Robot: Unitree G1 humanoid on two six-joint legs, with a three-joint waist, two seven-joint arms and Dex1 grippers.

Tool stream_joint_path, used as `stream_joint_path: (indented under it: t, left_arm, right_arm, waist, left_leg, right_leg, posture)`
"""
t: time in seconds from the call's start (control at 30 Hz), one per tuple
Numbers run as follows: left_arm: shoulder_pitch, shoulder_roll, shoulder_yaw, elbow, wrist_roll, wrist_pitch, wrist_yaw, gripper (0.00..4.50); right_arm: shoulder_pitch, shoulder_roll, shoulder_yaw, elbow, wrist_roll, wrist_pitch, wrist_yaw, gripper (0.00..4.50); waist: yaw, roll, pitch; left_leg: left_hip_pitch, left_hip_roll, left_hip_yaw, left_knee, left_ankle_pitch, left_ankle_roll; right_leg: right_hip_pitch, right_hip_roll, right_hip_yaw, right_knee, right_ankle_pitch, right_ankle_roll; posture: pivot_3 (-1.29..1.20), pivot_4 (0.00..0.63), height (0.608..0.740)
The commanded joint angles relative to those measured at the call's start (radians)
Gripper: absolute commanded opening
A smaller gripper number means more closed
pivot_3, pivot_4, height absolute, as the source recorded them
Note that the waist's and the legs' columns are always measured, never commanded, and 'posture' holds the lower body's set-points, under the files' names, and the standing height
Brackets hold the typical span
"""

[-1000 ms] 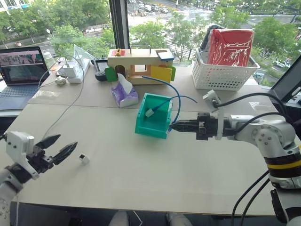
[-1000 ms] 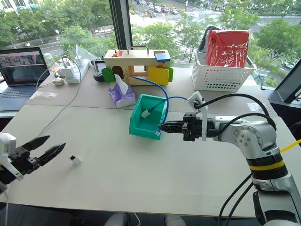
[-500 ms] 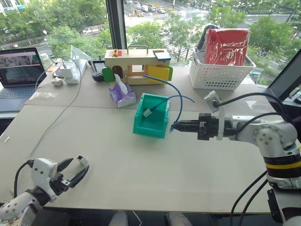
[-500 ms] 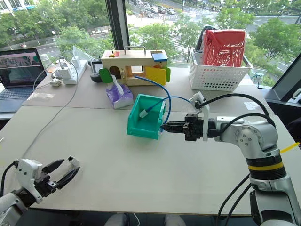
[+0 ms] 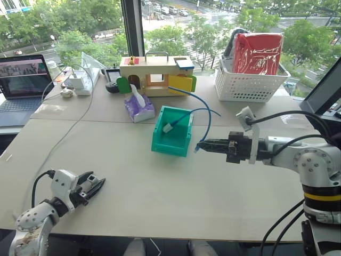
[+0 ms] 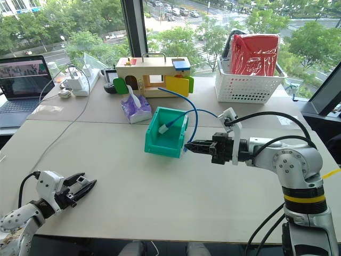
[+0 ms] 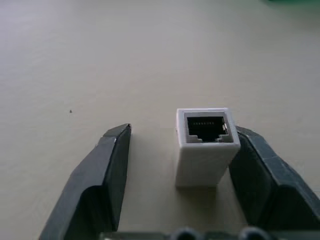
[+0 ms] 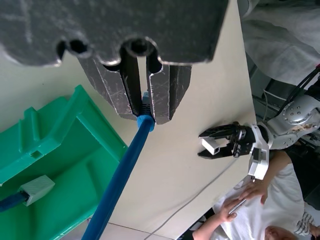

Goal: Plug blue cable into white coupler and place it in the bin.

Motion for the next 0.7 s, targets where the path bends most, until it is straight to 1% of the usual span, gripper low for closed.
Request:
stream_joint_path:
  t: [0.03, 0.1, 0.23, 0.37, 0.43, 0.5, 0.57, 0.6, 0.7]
  left_arm:
    - [0.006, 0.018, -0.033, 0.082, 0.029, -0.036, -0.02, 1.42]
    - [-0.031, 0.031, -0.056, 0.078, 0.021, -0.031, -0.037, 0.68]
    - [-0.149, 0.05, -0.123, 0.042, 0.014, -0.005, -0.054, 0.7]
    - [-0.335, 0.047, -0.28, -0.007, 0.013, 0.067, -0.125, 0.7]
    - [-0.373, 0.053, -0.322, 0.0, 0.017, 0.09, -0.148, 0.7]
    - [-0.432, 0.075, -0.424, 0.027, 0.045, 0.096, -0.251, 0.7]
    - [-0.499, 0.071, -0.494, 0.072, 0.051, 0.1, -0.33, 0.7]
    - [-0.535, 0.059, -0.517, 0.105, 0.054, 0.087, -0.358, 0.7]
    - [-0.688, -0.042, -0.613, 0.199, 0.066, 0.07, -0.421, 0.7]
  right_arm:
    - [0.02, -0.003, -0.061, -0.053, 0.033, 0.009, -0.021, 0.0]
    - [0.033, 0.001, -0.073, -0.066, 0.037, 0.011, -0.034, 0.0]
    - [0.052, 0.002, -0.098, -0.086, 0.044, 0.01, -0.056, 0.0]
    - [0.09, 0.001, -0.134, -0.123, 0.057, 0.007, -0.092, 0.0]
    - [0.098, 0.007, -0.14, -0.136, 0.064, 0.007, -0.109, 0.0]
    - [0.123, 0.013, -0.166, -0.167, 0.092, 0.009, -0.139, 0.0]
    - [0.152, 0.011, -0.196, -0.197, 0.117, 0.01, -0.165, 0.0]
    - [0.165, 0.011, -0.206, -0.212, 0.128, 0.01, -0.18, 0.0]
    - [0.241, 0.0, -0.277, -0.274, 0.16, 0.0, -0.253, 0.0]
  waist:
    - [-0.001, 0.003, -0.002]
    - [-0.002, 0.006, -0.003]
    - [0.004, 0.007, -0.004]
    - [0.012, 0.005, -0.004]
    - [0.011, 0.005, -0.004]
    - [-0.002, 0.005, -0.004]
    - [-0.004, 0.005, -0.004]
    - [-0.004, 0.005, -0.004]
    - [0.01, 0.005, -0.004]
  left_leg:
    - [0.0, 0.0, 0.0, 0.0, 0.0, 0.0]
    - [0.001, 0.0, 0.0, 0.0, 0.0, 0.0]
    - [0.001, 0.0, 0.0, 0.0, 0.002, 0.002]
    - [-0.002, 0.0, 0.0, 0.0, 0.005, 0.0]
    - [-0.003, 0.0, 0.0, 0.0, 0.005, 0.0]
    - [-0.002, 0.0, 0.0, 0.0, 0.004, 0.001]
    - [-0.002, 0.0, 0.0, -0.003, 0.004, 0.002]
    - [-0.002, 0.0, -0.001, -0.003, 0.004, 0.002]
    - [-0.003, -0.001, -0.001, -0.003, 0.004, 0.001]
  right_leg:
    - [0.0, 0.0, 0.0, 0.0, 0.0, 0.0]
    - [0.0, 0.0, 0.0, 0.001, 0.0, 0.0]
    - [0.0, 0.0, 0.0, 0.001, -0.001, 0.001]
    - [0.0, 0.0, 0.0, 0.0, 0.001, 0.003]
    - [0.0, 0.0, 0.0, 0.0, 0.001, 0.002]
    - [-0.001, 0.0, 0.0, 0.0, 0.001, 0.002]
    - [-0.002, 0.001, 0.0, 0.0, 0.001, 0.001]
    - [-0.002, 0.001, -0.001, 0.0, 0.001, 0.001]
    - [-0.001, 0.0, -0.001, 0.0, 0.001, 0.001]
  posture:
    - [0.0, 0.15, 0.734]
    - [0.0, 0.15, 0.734]
    - [0.0, 0.15, 0.734]
    - [0.0, 0.15, 0.734]
    - [0.0, 0.15, 0.734]
    - [0.0, 0.15, 0.734]
    - [0.0, 0.15, 0.734]
    - [0.0, 0.15, 0.734]
    - [0.0, 0.15, 0.734]
